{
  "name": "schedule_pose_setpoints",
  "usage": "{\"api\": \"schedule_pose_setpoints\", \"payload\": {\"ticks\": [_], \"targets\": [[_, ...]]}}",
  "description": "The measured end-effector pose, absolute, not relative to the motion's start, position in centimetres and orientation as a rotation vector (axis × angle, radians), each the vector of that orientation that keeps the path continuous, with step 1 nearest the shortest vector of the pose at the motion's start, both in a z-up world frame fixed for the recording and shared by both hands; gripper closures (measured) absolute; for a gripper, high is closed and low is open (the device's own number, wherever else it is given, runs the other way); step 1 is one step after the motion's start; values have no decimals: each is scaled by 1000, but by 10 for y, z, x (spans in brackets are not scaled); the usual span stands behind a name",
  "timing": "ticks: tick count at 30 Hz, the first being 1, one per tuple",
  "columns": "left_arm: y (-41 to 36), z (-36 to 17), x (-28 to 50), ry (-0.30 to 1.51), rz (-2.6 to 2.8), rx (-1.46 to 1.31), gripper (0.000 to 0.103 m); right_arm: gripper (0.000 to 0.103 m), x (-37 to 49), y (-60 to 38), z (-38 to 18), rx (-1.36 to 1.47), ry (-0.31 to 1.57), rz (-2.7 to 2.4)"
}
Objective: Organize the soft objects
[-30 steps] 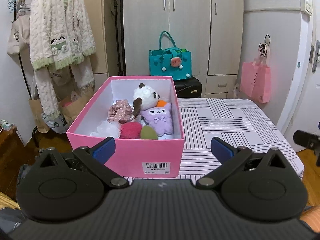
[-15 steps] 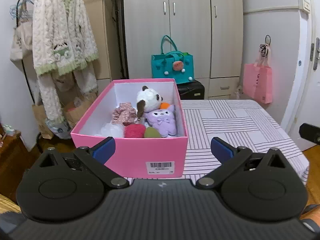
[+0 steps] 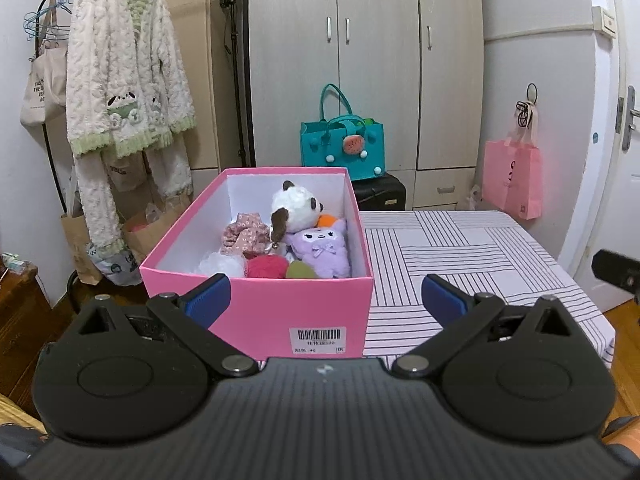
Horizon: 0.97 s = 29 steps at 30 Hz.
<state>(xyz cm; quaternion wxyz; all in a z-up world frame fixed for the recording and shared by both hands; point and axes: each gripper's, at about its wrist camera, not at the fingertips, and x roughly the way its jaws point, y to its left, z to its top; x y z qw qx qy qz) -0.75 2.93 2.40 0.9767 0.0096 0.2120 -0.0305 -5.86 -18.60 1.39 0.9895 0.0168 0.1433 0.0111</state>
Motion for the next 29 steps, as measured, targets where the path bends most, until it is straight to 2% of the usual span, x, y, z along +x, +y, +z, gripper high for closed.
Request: {"api": "schedule_pose_setpoints", "payload": {"ticks": [29], "targets": [[28,25,-5,453,-54,43,0,4,-59,-187,15,13,306,23]]}}
